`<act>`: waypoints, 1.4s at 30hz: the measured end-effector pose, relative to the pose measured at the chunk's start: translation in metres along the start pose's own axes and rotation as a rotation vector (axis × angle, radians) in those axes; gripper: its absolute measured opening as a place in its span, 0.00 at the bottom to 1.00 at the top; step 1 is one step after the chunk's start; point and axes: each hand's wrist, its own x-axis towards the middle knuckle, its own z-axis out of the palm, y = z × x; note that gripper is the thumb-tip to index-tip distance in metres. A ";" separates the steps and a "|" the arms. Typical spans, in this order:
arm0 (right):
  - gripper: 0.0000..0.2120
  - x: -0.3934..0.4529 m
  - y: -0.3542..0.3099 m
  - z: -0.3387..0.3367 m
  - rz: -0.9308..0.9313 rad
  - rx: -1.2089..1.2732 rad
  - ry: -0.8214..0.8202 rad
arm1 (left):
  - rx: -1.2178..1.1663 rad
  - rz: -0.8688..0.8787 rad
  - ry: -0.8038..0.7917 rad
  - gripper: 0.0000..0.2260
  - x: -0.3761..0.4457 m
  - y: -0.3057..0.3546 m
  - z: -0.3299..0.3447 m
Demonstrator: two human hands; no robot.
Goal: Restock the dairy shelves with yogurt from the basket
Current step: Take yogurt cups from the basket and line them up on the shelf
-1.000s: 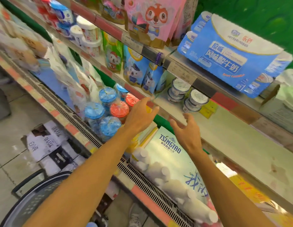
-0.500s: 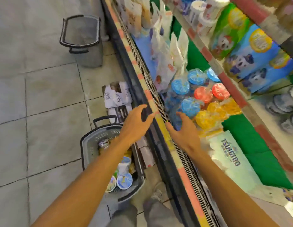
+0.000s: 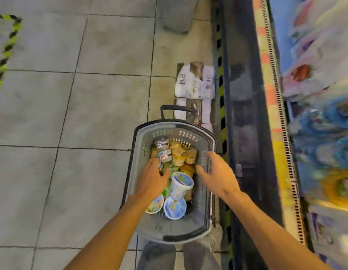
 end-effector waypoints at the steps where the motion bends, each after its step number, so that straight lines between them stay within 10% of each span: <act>1: 0.24 0.015 0.006 0.018 0.000 -0.029 -0.029 | -0.014 -0.047 -0.008 0.14 0.013 -0.019 0.015; 11: 0.28 0.158 0.044 0.175 -0.069 -0.218 -0.179 | -0.032 -0.325 -0.054 0.24 0.122 -0.147 0.131; 26: 0.54 0.293 -0.003 0.267 0.090 -0.112 -0.138 | -0.186 -0.397 0.092 0.42 0.240 -0.131 0.180; 42: 0.37 0.269 -0.005 0.239 0.182 0.297 0.027 | -0.412 -0.276 0.267 0.34 0.207 -0.122 0.165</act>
